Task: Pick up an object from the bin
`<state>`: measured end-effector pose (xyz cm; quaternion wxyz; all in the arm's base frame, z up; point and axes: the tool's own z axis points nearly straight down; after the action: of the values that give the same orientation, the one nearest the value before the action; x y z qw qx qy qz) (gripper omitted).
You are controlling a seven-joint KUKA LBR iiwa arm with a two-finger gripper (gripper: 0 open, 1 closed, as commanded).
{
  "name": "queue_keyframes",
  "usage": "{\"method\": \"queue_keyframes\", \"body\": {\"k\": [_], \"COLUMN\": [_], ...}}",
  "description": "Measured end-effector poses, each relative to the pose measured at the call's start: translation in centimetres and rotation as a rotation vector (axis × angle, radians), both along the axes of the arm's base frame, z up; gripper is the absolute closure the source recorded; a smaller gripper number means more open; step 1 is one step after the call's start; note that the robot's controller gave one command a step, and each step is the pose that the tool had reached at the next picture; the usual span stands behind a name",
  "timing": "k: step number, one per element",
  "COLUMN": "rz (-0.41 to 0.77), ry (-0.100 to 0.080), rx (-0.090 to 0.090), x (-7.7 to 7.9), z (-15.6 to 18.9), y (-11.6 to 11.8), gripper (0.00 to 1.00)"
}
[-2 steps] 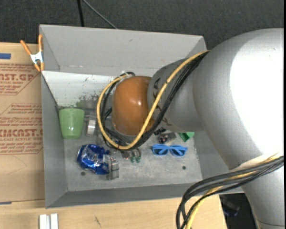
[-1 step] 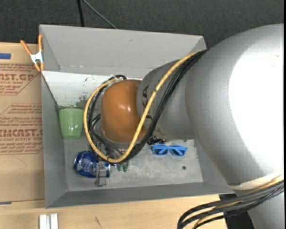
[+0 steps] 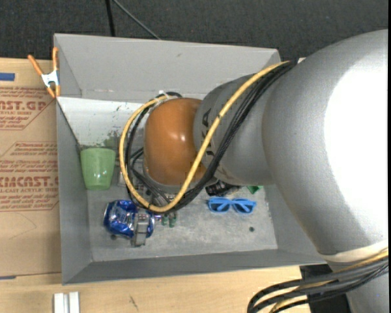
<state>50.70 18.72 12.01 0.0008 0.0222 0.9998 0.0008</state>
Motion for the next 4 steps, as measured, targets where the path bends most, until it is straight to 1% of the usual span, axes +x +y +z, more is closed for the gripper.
{"method": "queue_keyframes", "body": {"k": [1,2,3,4], "rz": [-0.050,-0.049,-0.049,-0.047], "ry": [0.007,0.008,0.008,-0.002], "rx": [-0.002,-0.002,-0.002,0.001], "x": [-0.6,-0.7,-0.7,-0.6], "z": [-5.4,-5.5,-5.4,-1.0], "y": [-0.9,-0.9,-0.8,-0.7], "gripper": [0.00,0.00,1.00,1.00]}}
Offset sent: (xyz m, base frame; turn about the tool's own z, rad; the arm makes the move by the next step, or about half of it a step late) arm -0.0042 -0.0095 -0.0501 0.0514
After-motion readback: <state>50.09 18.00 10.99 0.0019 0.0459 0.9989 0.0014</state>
